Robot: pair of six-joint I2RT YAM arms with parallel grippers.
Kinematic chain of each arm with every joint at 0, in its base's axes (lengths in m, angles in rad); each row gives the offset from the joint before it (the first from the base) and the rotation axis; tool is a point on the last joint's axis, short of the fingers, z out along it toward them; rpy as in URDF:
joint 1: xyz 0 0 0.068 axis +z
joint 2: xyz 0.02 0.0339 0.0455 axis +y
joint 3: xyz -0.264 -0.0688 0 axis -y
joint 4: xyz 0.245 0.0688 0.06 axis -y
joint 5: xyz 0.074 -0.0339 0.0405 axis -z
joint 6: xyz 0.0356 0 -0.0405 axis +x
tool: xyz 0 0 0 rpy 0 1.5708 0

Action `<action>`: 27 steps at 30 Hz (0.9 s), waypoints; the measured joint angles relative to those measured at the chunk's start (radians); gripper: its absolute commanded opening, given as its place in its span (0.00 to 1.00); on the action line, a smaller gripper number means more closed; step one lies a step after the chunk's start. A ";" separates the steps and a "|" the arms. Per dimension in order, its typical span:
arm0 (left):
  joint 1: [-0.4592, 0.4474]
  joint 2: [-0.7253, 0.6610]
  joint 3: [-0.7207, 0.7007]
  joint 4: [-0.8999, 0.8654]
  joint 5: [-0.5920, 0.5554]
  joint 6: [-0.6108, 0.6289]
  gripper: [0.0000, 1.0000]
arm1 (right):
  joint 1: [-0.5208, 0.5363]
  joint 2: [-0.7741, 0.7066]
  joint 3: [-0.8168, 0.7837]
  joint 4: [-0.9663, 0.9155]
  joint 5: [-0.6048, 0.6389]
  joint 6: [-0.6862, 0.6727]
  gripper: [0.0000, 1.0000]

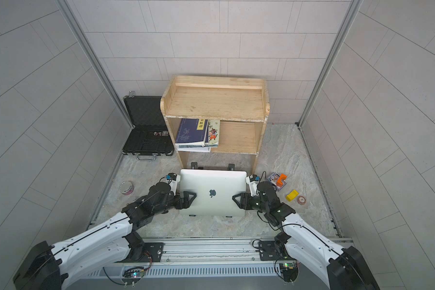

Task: Close the laptop lid and set it aside
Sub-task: Pick up the laptop from the computer stand.

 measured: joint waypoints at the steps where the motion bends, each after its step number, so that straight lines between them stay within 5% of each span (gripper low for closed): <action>1: -0.002 -0.003 0.003 -0.004 -0.002 0.002 0.88 | 0.000 -0.002 0.001 -0.002 0.000 0.000 0.62; 27: -0.032 -0.135 0.058 -0.085 -0.009 0.001 0.88 | 0.001 -0.196 0.031 -0.063 -0.016 0.061 0.52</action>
